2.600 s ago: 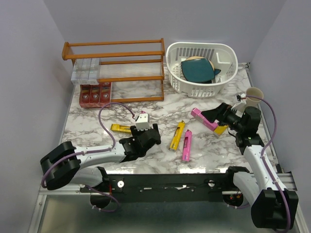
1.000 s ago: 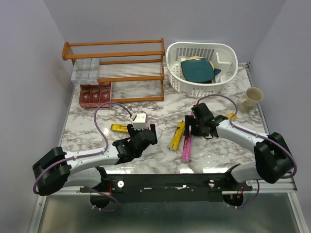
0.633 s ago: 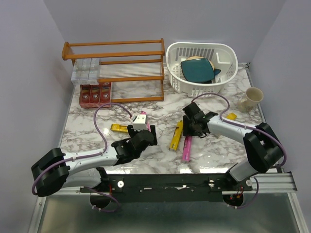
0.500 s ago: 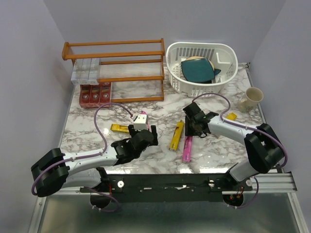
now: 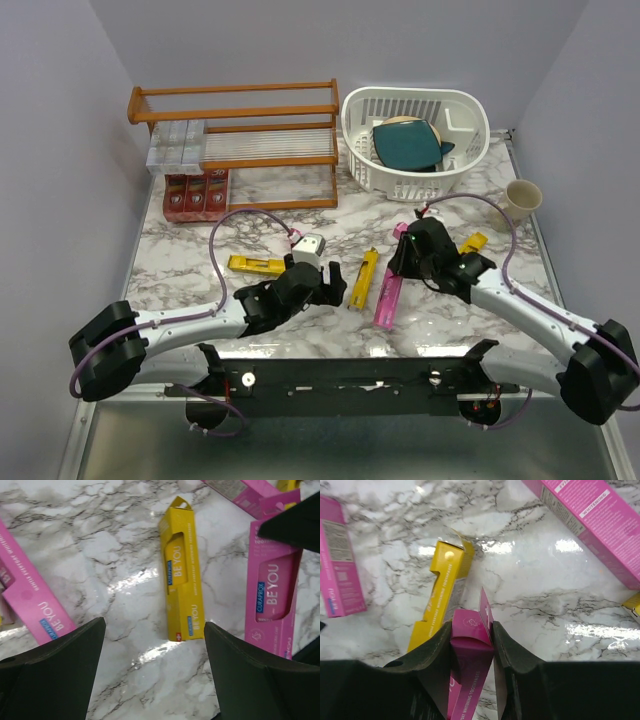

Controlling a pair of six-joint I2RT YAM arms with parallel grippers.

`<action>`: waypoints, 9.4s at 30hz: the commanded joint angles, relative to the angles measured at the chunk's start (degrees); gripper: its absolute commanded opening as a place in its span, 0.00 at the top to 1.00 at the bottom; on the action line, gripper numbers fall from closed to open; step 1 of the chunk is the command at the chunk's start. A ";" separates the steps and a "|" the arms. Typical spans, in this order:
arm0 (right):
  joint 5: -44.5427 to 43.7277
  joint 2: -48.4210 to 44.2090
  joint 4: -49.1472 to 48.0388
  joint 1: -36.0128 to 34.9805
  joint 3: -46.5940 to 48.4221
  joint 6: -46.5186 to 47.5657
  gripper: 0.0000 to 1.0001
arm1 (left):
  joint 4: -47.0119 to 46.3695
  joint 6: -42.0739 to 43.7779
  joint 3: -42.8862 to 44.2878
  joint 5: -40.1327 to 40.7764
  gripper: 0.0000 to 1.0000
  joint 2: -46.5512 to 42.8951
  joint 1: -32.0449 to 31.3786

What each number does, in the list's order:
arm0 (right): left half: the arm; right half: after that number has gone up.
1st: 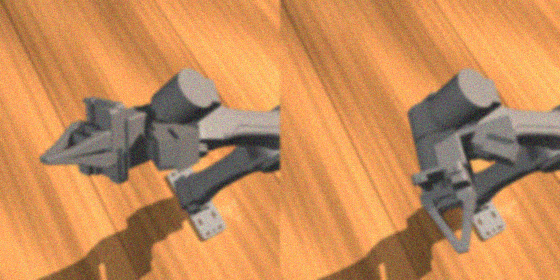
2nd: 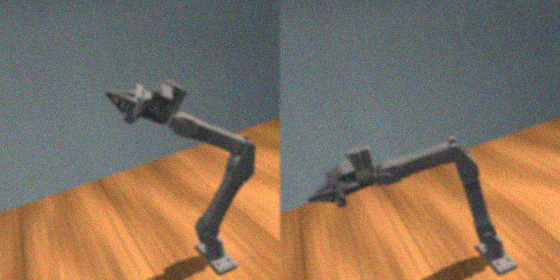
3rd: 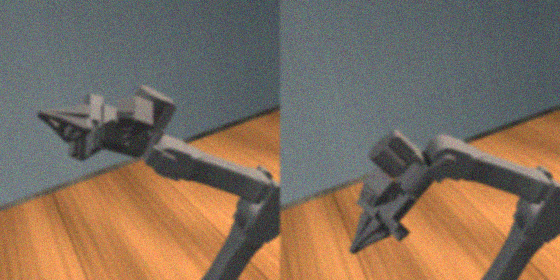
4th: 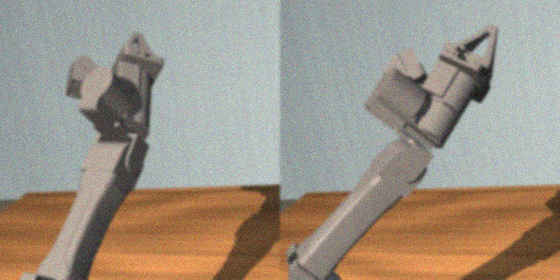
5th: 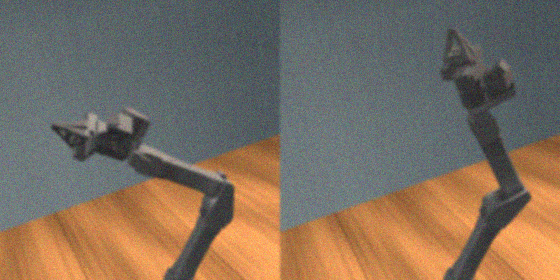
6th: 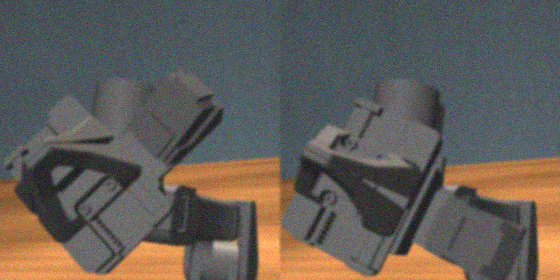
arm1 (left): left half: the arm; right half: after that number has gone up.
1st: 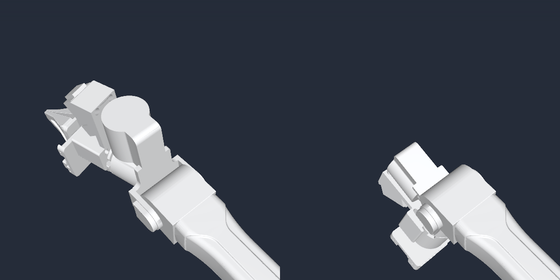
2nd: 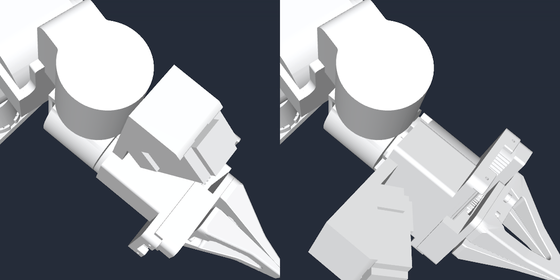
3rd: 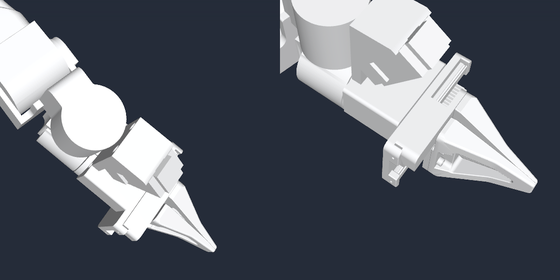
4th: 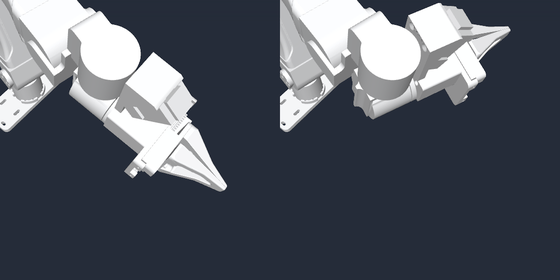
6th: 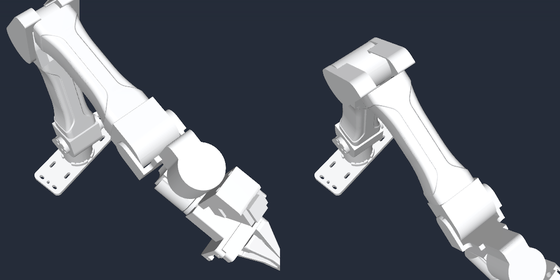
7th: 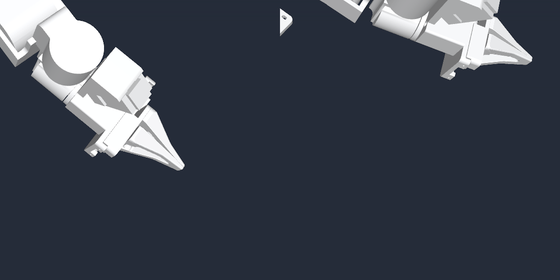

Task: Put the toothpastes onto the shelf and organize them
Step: Pick up the toothpaste from the center of the board, then place the toothpaste on the shelf.

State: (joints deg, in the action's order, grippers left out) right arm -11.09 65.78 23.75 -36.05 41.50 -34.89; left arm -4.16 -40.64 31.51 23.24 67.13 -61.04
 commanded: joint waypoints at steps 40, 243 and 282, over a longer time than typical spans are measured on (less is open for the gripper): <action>-7.98 -30.53 -12.94 -0.33 -14.42 -20.21 0.75 | -45.23 5.66 -7.25 -10.50 0.35 10.30 -11.83; -5.51 67.28 9.21 -17.30 70.30 5.01 0.33 | 31.94 16.74 3.83 -11.01 0.01 -42.97 42.48; -6.50 36.83 -12.74 -14.06 30.07 -0.87 0.61 | 18.23 10.24 -2.15 -44.42 0.01 -35.67 47.07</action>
State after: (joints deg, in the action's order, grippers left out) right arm -20.14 113.93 22.63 -52.27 80.20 -30.94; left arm 19.27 -26.24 31.35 -15.42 31.46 -13.19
